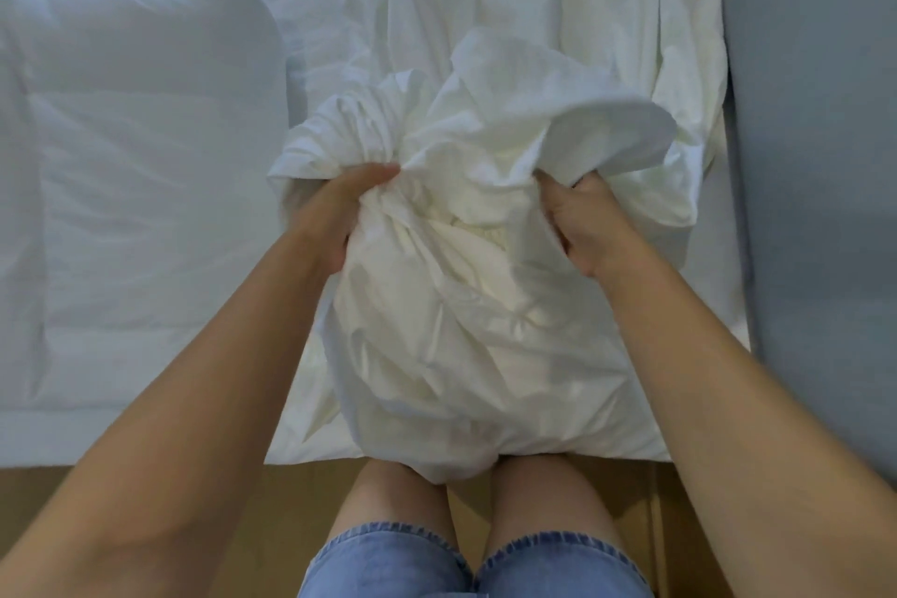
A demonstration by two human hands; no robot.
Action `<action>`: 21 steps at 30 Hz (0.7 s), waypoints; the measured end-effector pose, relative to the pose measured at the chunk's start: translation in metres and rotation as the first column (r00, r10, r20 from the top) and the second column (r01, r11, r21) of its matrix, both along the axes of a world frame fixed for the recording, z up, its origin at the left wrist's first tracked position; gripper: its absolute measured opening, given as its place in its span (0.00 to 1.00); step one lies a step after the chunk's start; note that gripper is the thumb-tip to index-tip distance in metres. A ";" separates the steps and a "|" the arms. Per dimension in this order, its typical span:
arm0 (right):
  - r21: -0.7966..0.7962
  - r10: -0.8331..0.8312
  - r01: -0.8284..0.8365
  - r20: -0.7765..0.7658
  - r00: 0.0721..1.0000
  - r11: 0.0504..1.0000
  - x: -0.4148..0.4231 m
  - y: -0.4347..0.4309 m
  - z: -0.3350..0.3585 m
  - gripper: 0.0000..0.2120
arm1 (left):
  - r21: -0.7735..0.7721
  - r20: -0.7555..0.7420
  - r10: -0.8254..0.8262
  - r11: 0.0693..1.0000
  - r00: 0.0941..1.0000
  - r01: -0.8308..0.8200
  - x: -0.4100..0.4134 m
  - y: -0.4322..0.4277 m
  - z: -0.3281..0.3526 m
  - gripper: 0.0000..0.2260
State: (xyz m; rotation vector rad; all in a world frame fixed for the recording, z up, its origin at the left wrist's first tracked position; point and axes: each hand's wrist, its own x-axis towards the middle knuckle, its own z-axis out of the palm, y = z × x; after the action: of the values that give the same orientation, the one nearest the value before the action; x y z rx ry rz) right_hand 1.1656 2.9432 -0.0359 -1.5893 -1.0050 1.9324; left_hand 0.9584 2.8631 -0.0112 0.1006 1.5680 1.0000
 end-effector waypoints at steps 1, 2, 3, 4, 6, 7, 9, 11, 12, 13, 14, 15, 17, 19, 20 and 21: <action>0.124 0.014 -0.032 0.144 0.989 0.992 -0.007 -0.007 0.004 0.28 | 0.005 0.011 0.005 1.000 1.000 -0.005 0.006 0.000 0.002 0.18; 0.271 -0.054 -0.026 0.282 0.958 0.962 -0.013 -0.014 0.009 0.32 | 0.000 0.008 0.009 1.000 1.000 -0.009 0.012 0.000 0.003 0.18; 0.431 -0.183 0.025 0.328 0.927 0.902 -0.018 -0.023 0.019 0.32 | -0.007 0.006 0.012 1.000 1.000 -0.012 0.018 0.001 0.004 0.17; 0.585 -0.297 0.077 0.290 0.910 0.807 -0.022 -0.033 0.030 0.30 | -0.015 0.006 0.014 1.000 1.000 -0.014 0.022 0.001 0.006 0.17; 0.782 -0.312 -0.014 0.266 0.912 0.623 -0.026 -0.052 0.041 0.21 | -0.015 0.013 -0.001 1.000 1.000 0.001 0.025 0.000 0.010 0.15; 0.788 -0.223 -0.137 0.329 0.917 0.600 -0.029 -0.061 0.042 0.20 | -0.006 0.021 -0.014 1.000 1.000 0.014 0.026 0.000 0.012 0.15; 0.602 0.053 -0.414 0.525 0.850 0.683 -0.035 -0.073 0.039 0.28 | 0.021 0.035 -0.040 0.999 0.999 0.039 0.028 -0.001 0.017 0.14; 0.334 0.312 -0.601 0.619 0.721 0.726 -0.037 -0.075 0.032 0.41 | 0.052 0.086 -0.063 0.997 0.994 0.059 0.032 -0.003 0.020 0.14; 0.259 0.407 -0.634 0.581 0.705 0.729 -0.039 -0.074 0.030 0.44 | 0.077 0.122 -0.081 0.994 0.989 0.071 0.033 -0.004 0.020 0.14; 0.221 0.482 -0.646 0.503 0.717 0.731 -0.041 -0.072 0.029 0.46 | 0.109 0.155 -0.094 0.991 0.983 0.078 0.036 -0.005 0.021 0.12; 0.202 0.531 -0.638 0.401 0.746 0.743 -0.043 -0.069 0.029 0.46 | 0.143 0.172 -0.096 0.987 0.980 0.071 0.039 -0.006 0.021 0.10; 0.194 0.535 -0.601 0.304 0.788 0.775 -0.045 -0.067 0.028 0.44 | 0.169 0.165 -0.084 0.984 0.983 0.056 0.042 -0.007 0.021 0.08; 0.214 0.450 -0.494 0.223 0.865 0.843 -0.047 -0.065 0.030 0.34 | 0.214 0.112 -0.053 0.976 0.992 0.028 0.047 -0.006 0.021 0.08; 0.271 0.366 -0.437 0.275 0.889 0.858 -0.048 -0.065 0.031 0.26 | 0.264 0.071 -0.049 0.964 0.996 0.028 0.053 -0.009 0.018 0.09; 0.305 0.324 -0.415 0.305 0.895 0.857 -0.048 -0.067 0.033 0.24 | 0.281 0.044 -0.066 0.958 0.997 0.051 0.056 -0.014 0.015 0.11; 0.340 0.278 -0.387 0.327 0.903 0.857 -0.047 -0.070 0.035 0.22 | 0.288 0.022 -0.100 0.953 0.995 0.089 0.060 -0.020 0.012 0.15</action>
State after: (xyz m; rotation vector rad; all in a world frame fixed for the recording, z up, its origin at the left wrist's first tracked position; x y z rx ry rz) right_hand 1.1182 2.8735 -0.0009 -1.5290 -1.7703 1.5876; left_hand 1.0182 2.8431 0.0008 0.3540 1.3635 1.1419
